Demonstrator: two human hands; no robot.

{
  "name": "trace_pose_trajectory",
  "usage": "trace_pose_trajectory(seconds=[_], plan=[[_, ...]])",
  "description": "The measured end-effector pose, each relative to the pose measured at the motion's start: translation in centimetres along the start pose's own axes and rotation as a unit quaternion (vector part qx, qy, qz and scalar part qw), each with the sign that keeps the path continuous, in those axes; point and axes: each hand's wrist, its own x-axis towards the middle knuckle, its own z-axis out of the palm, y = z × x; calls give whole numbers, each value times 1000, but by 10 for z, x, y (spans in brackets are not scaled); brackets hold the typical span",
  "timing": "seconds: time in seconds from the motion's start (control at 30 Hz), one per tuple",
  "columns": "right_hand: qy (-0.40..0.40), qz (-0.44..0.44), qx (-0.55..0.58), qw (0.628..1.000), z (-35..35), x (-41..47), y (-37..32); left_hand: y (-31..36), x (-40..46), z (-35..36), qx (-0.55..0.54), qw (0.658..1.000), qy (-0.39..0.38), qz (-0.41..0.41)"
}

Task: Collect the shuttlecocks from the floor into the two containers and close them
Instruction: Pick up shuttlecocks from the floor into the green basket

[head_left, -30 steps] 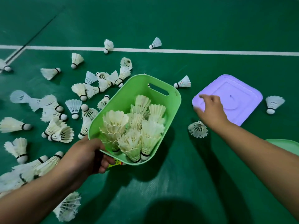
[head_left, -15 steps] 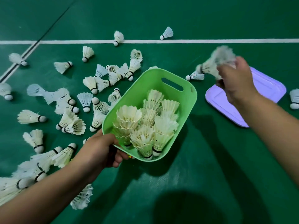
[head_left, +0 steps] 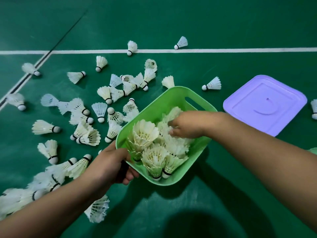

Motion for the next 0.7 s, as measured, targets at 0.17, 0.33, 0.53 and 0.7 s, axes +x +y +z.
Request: trace_pose_trajectory(seconds=[0.17, 0.33, 0.53, 0.7], plan=[[500, -25, 175, 848, -27, 4, -1, 8, 0, -44, -17, 999, 39, -25], [481, 100, 276, 826, -1, 40, 39, 23, 8, -91, -58, 992, 108, 2], [33, 74, 79, 994, 99, 71, 23, 11, 16, -96, -72, 988, 139, 16], [100, 100, 112, 984, 112, 77, 39, -9, 11, -76, -36, 993, 115, 15]])
